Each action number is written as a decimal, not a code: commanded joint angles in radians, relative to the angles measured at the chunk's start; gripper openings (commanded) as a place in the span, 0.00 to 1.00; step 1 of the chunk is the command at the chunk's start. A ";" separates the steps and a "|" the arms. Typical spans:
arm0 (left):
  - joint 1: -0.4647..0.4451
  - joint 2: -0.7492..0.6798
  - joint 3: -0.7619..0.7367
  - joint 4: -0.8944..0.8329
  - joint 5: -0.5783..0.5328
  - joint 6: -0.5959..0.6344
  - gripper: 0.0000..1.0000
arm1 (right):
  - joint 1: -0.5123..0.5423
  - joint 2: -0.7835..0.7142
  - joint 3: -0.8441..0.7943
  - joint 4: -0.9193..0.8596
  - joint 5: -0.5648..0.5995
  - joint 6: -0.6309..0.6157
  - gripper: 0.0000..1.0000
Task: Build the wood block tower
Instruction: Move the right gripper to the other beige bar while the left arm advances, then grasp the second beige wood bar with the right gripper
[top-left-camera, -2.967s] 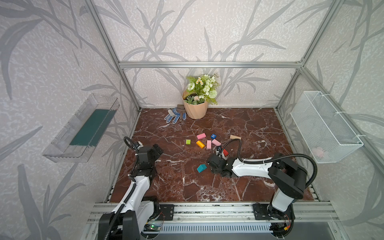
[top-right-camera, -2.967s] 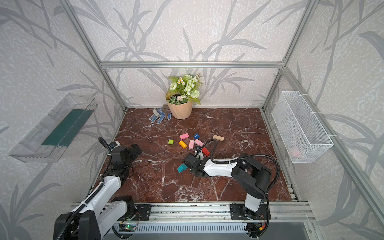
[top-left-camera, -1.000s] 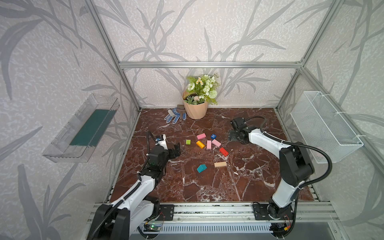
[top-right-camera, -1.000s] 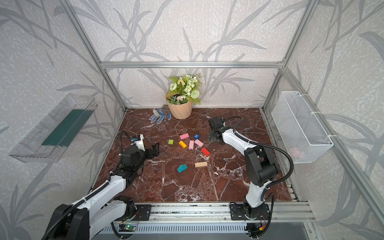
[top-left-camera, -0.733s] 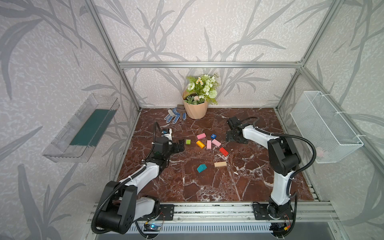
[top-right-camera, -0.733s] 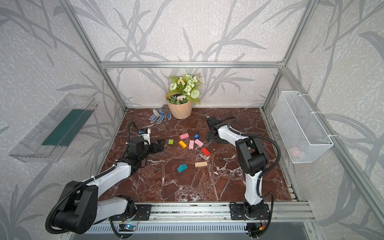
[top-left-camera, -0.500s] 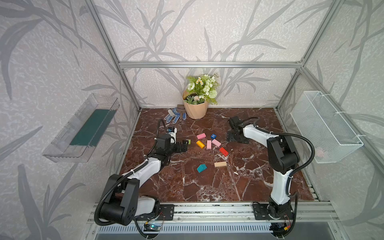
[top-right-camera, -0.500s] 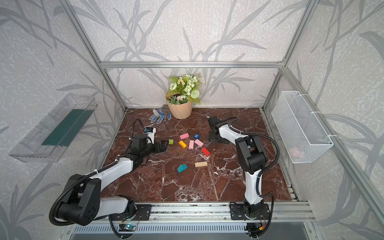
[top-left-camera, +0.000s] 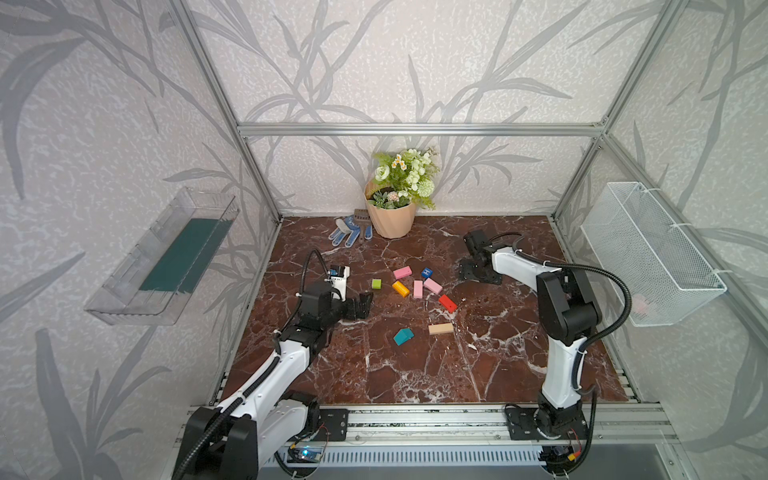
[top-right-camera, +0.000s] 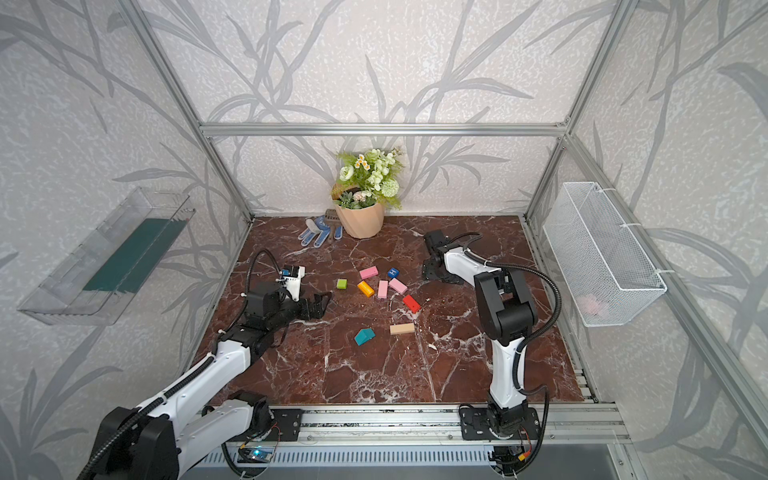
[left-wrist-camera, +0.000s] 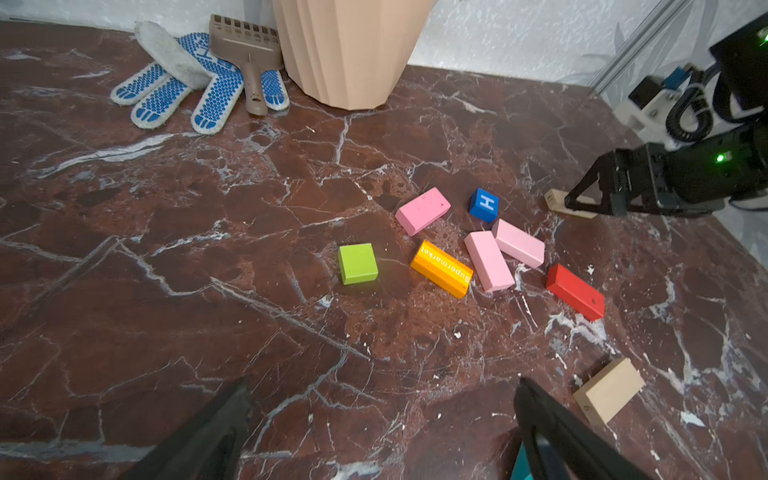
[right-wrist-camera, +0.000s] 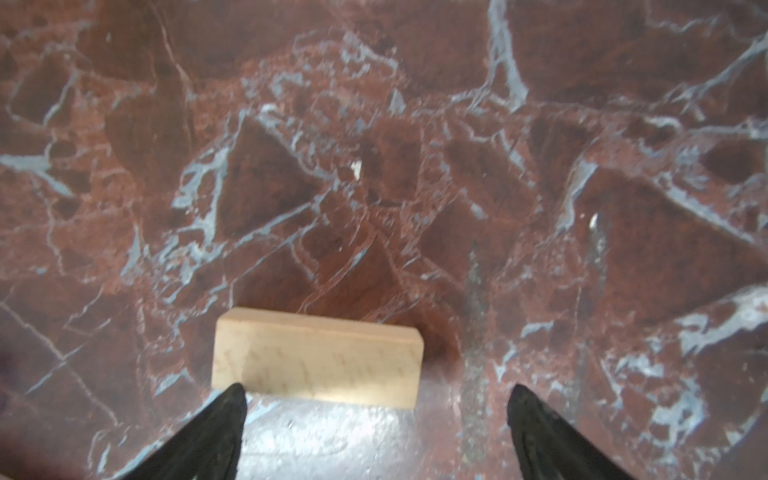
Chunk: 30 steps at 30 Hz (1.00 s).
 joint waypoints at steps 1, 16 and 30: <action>0.007 -0.032 -0.004 0.012 -0.007 0.085 0.99 | 0.000 0.003 0.000 0.023 -0.022 -0.022 0.97; 0.138 -0.020 -0.061 0.187 0.348 0.072 0.99 | 0.020 0.144 0.190 -0.107 -0.048 0.027 0.95; 0.137 0.004 -0.046 0.187 0.409 0.088 0.99 | 0.024 0.094 0.102 -0.085 0.025 0.073 0.93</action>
